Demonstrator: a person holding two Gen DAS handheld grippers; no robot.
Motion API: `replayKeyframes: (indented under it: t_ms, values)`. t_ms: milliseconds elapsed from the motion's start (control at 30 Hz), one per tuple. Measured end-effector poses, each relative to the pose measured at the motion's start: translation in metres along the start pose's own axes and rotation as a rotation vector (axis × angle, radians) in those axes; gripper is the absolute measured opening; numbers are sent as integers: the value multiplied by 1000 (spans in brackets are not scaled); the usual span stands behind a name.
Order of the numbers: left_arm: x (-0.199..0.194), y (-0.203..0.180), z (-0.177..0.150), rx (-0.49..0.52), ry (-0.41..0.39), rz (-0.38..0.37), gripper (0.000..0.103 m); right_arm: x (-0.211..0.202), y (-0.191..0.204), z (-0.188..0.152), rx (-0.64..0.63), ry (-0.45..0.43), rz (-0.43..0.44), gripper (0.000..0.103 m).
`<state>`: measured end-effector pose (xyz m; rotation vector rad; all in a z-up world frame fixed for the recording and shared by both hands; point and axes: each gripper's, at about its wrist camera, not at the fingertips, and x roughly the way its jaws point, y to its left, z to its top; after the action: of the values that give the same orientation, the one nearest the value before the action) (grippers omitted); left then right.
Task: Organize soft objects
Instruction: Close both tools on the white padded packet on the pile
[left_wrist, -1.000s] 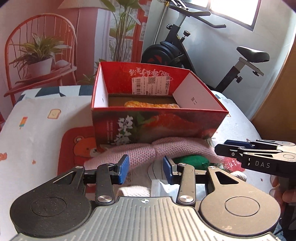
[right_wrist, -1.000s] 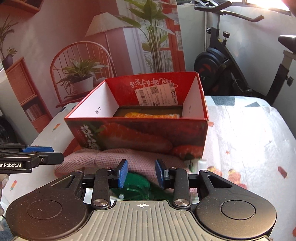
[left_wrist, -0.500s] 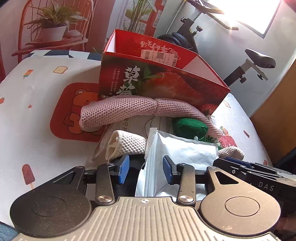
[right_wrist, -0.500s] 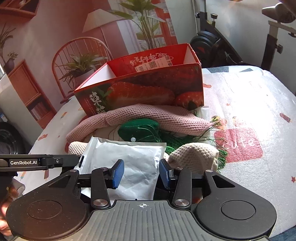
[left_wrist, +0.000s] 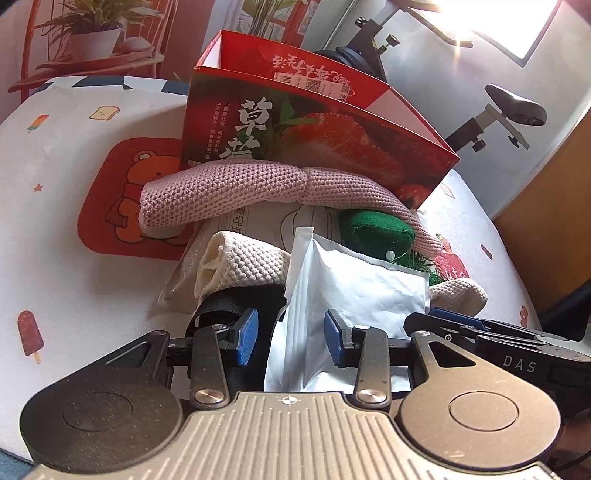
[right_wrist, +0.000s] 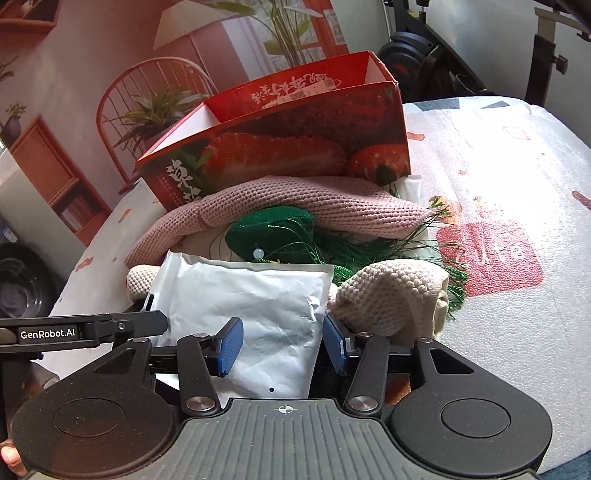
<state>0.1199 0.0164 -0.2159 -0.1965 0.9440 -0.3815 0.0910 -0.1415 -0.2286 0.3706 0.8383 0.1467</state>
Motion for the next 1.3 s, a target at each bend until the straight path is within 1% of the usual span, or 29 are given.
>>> replayKeyframes:
  t_ms: [100, 267, 367, 600, 867, 1000, 1133, 1300]
  values:
    - [0, -4, 0, 20, -2, -17, 41, 0, 1, 0, -5, 2, -2, 46]
    - [5, -10, -1, 67, -2, 7, 42, -1, 1, 0, -6, 4, -3, 46]
    - [7, -6, -1, 46, 2, -15, 42, -1, 2, 0, -9, 6, -5, 46]
    - [9, -4, -1, 46, 4, -25, 42, -3, 4, 0, -24, 13, -16, 47]
    - [11, -4, -2, 46, 21, -48, 42, 0, -2, 0, 12, 41, -19, 47]
    - [11, -3, -3, 38, 26, -57, 41, -4, -1, -1, 13, 34, 2, 49]
    - [12, -4, -4, 39, 31, -64, 41, 4, -4, -2, 36, 69, 22, 48]
    - [16, -2, -5, 35, 47, -74, 41, 10, -12, -4, 84, 84, 57, 47]
